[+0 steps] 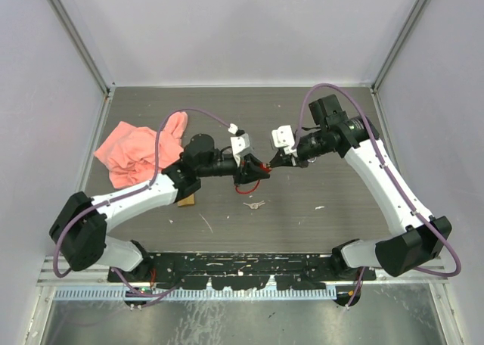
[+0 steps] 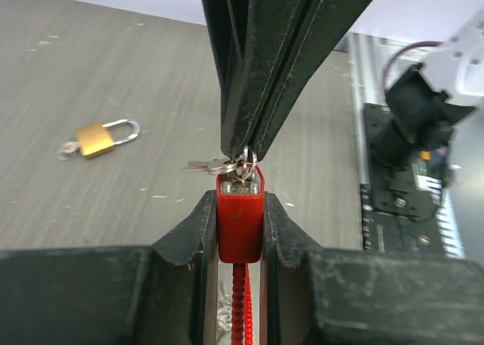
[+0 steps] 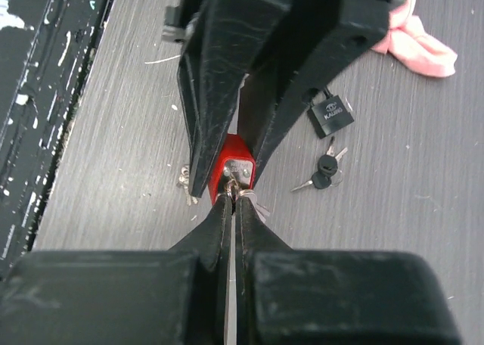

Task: Lock with the key
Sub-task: Lock the lock.

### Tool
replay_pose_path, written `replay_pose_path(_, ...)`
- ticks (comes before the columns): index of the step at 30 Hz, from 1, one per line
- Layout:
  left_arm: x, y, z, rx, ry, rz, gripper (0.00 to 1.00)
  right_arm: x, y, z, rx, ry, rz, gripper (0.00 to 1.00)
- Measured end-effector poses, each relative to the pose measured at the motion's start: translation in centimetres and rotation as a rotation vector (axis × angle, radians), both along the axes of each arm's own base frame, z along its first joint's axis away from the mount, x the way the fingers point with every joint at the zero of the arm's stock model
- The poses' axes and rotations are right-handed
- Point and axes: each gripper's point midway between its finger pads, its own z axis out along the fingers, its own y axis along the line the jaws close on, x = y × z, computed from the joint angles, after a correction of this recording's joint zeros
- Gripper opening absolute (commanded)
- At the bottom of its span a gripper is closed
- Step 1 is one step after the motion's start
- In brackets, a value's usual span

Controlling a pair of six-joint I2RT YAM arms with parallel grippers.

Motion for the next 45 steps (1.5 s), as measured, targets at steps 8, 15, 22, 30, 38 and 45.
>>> replay_pose_path(8,-1.4,0.0,0.2,-0.030,0.191,-0.245,0.00,-1.0,-0.1,0.3,0.003,-0.105,0.123,0.01)
replay_pose_path(15,-1.7,0.8,0.7,-0.027,0.214,-0.358,0.00,-1.1,0.1,0.9,0.019,-0.119,0.141,0.01)
replay_pose_path(22,-1.1,1.2,0.7,0.015,0.166,-0.365,0.00,-0.5,0.4,1.3,0.032,-0.072,0.094,0.01)
replay_pose_path(30,1.2,2.1,1.1,0.099,0.057,-0.194,0.00,1.4,0.8,1.9,0.053,0.036,-0.063,0.01)
replay_pose_path(38,-0.4,3.3,0.4,0.095,0.200,-0.312,0.00,0.5,0.7,2.1,0.070,0.031,-0.021,0.01)
replay_pose_path(45,1.4,5.3,-4.9,0.287,0.309,-0.120,0.00,2.7,-0.4,3.4,0.111,0.099,-0.183,0.15)
